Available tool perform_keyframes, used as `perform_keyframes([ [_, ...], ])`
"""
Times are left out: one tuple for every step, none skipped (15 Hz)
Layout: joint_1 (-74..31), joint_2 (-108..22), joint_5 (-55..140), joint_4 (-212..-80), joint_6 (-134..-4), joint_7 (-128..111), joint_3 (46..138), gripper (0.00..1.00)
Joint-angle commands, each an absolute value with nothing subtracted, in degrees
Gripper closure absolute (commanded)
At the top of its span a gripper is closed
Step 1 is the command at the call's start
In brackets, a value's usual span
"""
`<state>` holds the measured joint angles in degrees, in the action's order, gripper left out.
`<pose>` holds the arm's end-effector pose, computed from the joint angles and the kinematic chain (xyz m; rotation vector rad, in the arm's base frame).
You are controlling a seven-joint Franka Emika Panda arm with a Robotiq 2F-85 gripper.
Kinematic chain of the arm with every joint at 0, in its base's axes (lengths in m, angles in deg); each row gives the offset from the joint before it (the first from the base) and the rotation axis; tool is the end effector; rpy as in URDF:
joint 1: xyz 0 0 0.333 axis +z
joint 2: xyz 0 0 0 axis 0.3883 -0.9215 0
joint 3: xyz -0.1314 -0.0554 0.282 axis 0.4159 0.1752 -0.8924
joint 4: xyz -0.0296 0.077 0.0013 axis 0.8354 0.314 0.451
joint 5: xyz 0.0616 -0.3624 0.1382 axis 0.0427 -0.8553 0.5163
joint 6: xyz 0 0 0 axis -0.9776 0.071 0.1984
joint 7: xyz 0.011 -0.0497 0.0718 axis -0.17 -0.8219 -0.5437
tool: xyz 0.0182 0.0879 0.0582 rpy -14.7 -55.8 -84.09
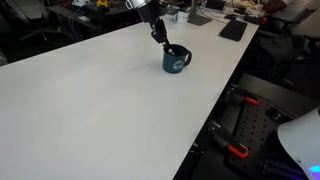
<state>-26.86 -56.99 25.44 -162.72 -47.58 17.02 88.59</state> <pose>0.5743 -0.0680 0.1954 2.7833 0.7030 -0.7410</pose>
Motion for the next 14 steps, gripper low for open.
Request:
perform_keyframes([
  [-26.19,-51.23,24.73,-168.28,-51.16,14.16,88.94,0.95],
  [-26.02,-49.82,24.64,-169.45,-52.05,13.21,89.01,0.95],
  [-25.78,-47.9,24.52,-170.94,-52.72,12.23,89.06,0.95],
  [-25.6,-46.0,24.52,-172.3,-53.34,11.1,89.1,0.95],
  [-25.3,-43.79,24.1,-174.04,-54.29,9.81,89.18,0.95],
  [-24.9,-41.4,23.22,-175.87,-55.4,8.51,89.3,0.95],
  [-24.52,-39.04,22.16,-177.63,-56.52,7.34,89.37,0.95],
  [-24.19,-36.86,21.02,-179.08,-57.24,6.18,89.38,0.95],
  [-23.88,-35.04,19.85,-180.26,-57.75,4.85,89.33,0.95],
  [-23.6,-33.4,18.81,-181.19,-57.89,3.7,89.21,0.95],
  [-23.42,-31.91,17.93,-182.06,-57.93,2.82,89.07,0.95],
  [-23.26,-30.44,17.28,-182.89,-58.05,2.22,88.88,0.95],
  [-23.09,-29.18,16.54,-183.59,-58.02,1.74,88.7,0.95],
  [-22.9,-28.18,15.84,-184.19,-58.16,1.96,88.48,0.95],
])
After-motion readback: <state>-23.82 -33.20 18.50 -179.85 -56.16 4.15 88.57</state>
